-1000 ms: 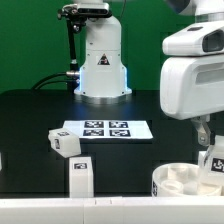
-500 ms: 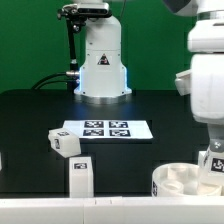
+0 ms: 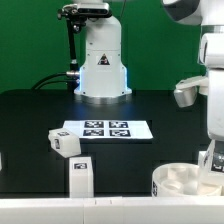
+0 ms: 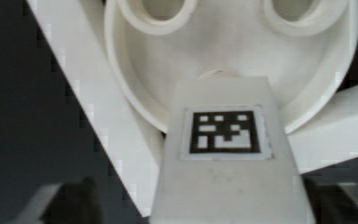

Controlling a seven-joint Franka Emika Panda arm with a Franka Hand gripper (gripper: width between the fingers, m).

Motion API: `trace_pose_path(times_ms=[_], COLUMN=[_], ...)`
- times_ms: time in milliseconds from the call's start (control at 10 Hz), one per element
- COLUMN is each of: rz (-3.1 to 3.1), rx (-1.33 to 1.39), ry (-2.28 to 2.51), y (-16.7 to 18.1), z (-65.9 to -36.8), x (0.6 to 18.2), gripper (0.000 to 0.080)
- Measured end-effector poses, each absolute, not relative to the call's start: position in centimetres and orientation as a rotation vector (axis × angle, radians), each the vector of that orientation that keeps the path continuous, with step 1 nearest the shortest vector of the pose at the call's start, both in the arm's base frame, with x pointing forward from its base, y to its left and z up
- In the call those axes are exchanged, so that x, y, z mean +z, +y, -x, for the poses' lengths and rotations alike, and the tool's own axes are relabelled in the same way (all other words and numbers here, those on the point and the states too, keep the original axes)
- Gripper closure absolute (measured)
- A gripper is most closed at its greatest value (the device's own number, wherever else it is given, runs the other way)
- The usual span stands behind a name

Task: Assemble stool

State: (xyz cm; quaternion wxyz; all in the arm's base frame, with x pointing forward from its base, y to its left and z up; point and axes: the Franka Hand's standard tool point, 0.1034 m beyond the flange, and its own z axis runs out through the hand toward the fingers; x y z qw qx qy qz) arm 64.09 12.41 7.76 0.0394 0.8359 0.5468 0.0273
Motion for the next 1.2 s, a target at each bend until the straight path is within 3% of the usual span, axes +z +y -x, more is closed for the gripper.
trace_pose_path(times_ms=[100, 200, 700, 900, 1200], rz=[-2.575, -2.639, -3.086, -3.064, -3.134], rx=[0.084, 0.085, 0.068, 0.204, 0.208], ry=[1.658, 1.562, 0.55, 0.551, 0.187], y=[12.39, 12.35, 11.99, 11.82, 11.91], z=[-64.08, -63.99, -63.83, -64.37, -63.96], x=[7.74, 7.65, 7.34, 7.55, 7.4], gripper=[0.0324, 0.047, 0.0467, 0.0466, 0.0466])
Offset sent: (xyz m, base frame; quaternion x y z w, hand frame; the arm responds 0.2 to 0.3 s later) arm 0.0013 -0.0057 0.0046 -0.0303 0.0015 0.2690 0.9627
